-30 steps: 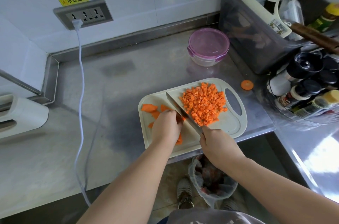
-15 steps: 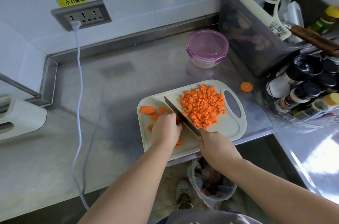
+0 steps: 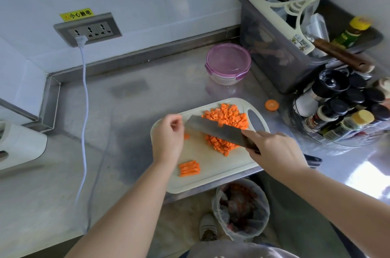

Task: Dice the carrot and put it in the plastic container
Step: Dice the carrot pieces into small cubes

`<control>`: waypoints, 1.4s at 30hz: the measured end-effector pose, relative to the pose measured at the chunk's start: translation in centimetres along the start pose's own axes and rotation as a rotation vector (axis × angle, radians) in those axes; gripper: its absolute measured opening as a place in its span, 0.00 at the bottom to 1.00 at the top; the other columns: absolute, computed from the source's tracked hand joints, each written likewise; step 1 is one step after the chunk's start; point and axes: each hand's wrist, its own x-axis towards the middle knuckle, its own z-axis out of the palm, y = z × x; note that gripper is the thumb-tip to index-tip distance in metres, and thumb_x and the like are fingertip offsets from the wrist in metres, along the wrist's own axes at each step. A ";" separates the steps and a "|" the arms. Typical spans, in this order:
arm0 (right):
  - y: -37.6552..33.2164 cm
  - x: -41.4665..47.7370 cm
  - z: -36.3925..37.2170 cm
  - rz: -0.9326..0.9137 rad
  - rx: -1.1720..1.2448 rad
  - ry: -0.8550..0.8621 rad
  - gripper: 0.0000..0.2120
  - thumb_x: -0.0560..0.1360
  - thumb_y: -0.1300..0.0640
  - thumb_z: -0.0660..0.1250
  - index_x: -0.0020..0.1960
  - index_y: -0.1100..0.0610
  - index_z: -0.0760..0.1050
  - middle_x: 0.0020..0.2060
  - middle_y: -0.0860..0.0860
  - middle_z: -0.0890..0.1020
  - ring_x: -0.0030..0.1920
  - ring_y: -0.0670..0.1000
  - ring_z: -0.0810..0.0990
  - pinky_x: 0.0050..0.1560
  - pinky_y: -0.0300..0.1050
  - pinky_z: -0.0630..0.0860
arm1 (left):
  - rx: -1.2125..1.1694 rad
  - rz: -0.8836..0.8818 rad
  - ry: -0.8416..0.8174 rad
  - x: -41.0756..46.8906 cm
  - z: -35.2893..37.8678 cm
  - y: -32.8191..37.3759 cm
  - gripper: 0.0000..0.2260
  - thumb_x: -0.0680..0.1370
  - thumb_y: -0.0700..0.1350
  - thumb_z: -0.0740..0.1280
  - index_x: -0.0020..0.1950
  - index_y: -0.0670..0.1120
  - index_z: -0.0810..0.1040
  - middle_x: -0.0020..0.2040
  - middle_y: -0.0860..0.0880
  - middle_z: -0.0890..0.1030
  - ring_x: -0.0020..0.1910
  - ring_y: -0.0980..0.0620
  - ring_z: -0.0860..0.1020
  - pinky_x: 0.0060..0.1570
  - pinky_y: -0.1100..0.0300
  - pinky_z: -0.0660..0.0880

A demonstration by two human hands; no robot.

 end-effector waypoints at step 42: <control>-6.1 -2.0 2.4 0.325 0.638 -0.357 0.17 0.80 0.57 0.58 0.33 0.52 0.62 0.28 0.49 0.69 0.29 0.48 0.67 0.31 0.42 0.64 | 0.602 0.226 -0.560 -5.0 -0.9 -2.6 0.15 0.77 0.53 0.65 0.62 0.50 0.73 0.61 0.53 0.71 0.55 0.51 0.76 0.49 0.56 0.75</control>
